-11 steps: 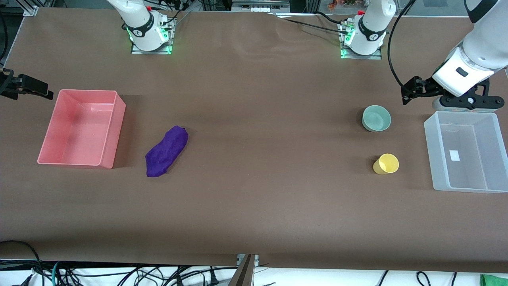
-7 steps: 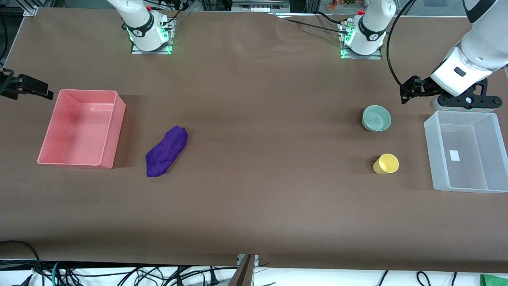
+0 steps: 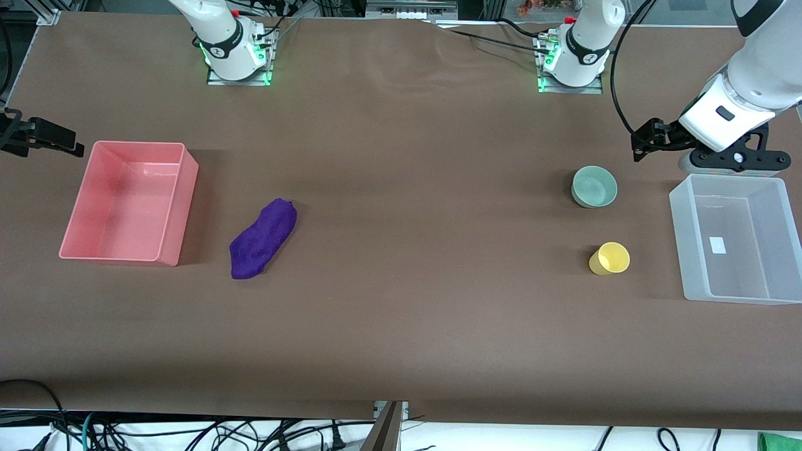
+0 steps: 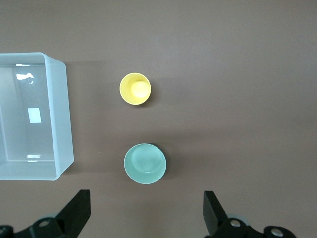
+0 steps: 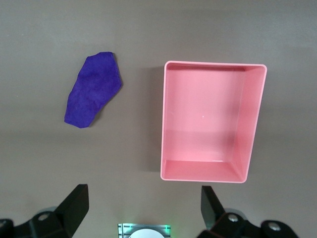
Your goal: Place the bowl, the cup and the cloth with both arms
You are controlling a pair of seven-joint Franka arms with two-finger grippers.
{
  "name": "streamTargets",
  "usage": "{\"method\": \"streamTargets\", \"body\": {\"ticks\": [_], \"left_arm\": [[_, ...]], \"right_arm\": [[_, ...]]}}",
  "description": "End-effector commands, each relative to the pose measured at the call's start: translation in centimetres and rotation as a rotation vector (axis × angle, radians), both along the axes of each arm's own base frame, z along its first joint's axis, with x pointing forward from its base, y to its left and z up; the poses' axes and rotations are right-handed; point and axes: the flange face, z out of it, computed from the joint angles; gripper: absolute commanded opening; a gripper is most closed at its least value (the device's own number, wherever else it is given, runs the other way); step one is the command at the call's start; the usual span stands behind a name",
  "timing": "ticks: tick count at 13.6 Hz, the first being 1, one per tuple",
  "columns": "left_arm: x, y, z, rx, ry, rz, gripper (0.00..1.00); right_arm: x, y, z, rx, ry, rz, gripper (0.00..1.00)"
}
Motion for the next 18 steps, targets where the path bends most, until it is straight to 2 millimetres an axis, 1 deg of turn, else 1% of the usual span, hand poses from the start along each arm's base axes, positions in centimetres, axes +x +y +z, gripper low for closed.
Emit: {"method": "streamTargets", "body": {"ticks": [1, 2, 4, 6, 7, 8, 9, 10, 11, 12, 14, 16, 17, 18], "left_arm": [[0.3, 0.2, -0.1, 0.012, 0.028, -0.01, 1.0], [0.2, 0.3, -0.5, 0.015, 0.051, -0.012, 1.0], [0.4, 0.3, -1.2, 0.016, 0.069, -0.009, 1.0], [0.8, 0.2, -1.9, 0.013, 0.077, -0.011, 1.0], [1.0, 0.3, -2.6, 0.015, 0.089, -0.009, 1.0], [1.2, 0.3, -3.1, 0.015, 0.1, -0.011, 1.0], [1.3, 0.3, -4.0, 0.017, 0.122, -0.016, 1.0], [1.5, 0.4, -5.0, 0.019, 0.141, -0.013, 1.0], [1.9, 0.5, -6.3, 0.02, 0.164, -0.013, 1.0], [2.6, 1.2, -8.2, 0.023, 0.193, -0.011, 1.0], [3.8, 2.0, -12.5, 0.022, 0.255, -0.003, 1.0], [3.4, 2.3, -16.3, 0.014, 0.267, -0.046, 1.0], [3.1, 4.0, -18.4, -0.006, 0.272, -0.098, 1.0], [2.7, 6.3, -20.2, -0.039, 0.261, -0.159, 1.0]], "right_arm": [[0.2, 0.5, 0.6, -0.009, -0.003, 0.0, 1.0], [0.2, 0.6, 0.6, -0.01, -0.002, 0.004, 1.0], [0.3, 1.4, -0.1, -0.022, 0.013, 0.016, 1.0], [0.2, 1.1, -0.2, -0.021, 0.018, 0.01, 1.0], [0.2, 1.3, -1.0, -0.023, 0.029, 0.018, 1.0], [0.2, 1.4, -2.6, -0.031, 0.066, 0.024, 1.0], [0.1, 1.6, -3.2, -0.047, 0.078, 0.032, 1.0], [0.0, 1.9, -4.2, -0.051, 0.1, 0.032, 1.0], [-0.1, 2.0, -5.4, -0.045, 0.122, 0.037, 1.0], [0.0, 2.2, -6.7, -0.036, 0.14, 0.036, 1.0], [0.6, 4.8, -10.5, -0.015, 0.135, 0.077, 1.0], [0.8, 5.5, -12.9, -0.011, 0.112, 0.063, 1.0], [0.8, 6.1, -14.0, -0.004, 0.118, 0.016, 1.0], [0.8, 6.9, -15.5, -0.001, 0.116, -0.029, 1.0]]}}
